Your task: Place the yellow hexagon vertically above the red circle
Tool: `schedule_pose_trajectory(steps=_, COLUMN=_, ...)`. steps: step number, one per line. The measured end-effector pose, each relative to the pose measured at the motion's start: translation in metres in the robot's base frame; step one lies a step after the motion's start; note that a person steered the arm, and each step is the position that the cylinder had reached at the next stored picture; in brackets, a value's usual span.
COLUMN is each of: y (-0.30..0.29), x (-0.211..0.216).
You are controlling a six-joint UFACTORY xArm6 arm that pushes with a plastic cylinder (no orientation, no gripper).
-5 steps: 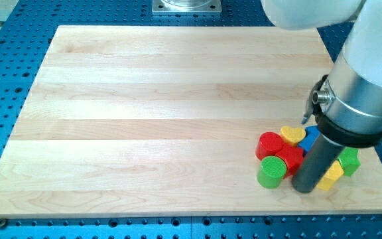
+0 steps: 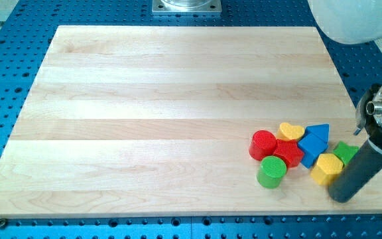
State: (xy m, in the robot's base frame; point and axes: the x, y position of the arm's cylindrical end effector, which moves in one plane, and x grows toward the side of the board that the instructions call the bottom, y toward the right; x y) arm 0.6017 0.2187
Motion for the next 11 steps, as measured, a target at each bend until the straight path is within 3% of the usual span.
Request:
schedule_pose_trajectory(steps=1, y=-0.002, x=-0.013)
schedule_pose_trajectory(steps=2, y=-0.014, x=-0.053)
schedule_pose_trajectory(steps=4, y=-0.070, x=-0.076)
schedule_pose_trajectory(steps=9, y=-0.041, x=-0.078)
schedule_pose_trajectory(steps=11, y=-0.058, x=-0.079)
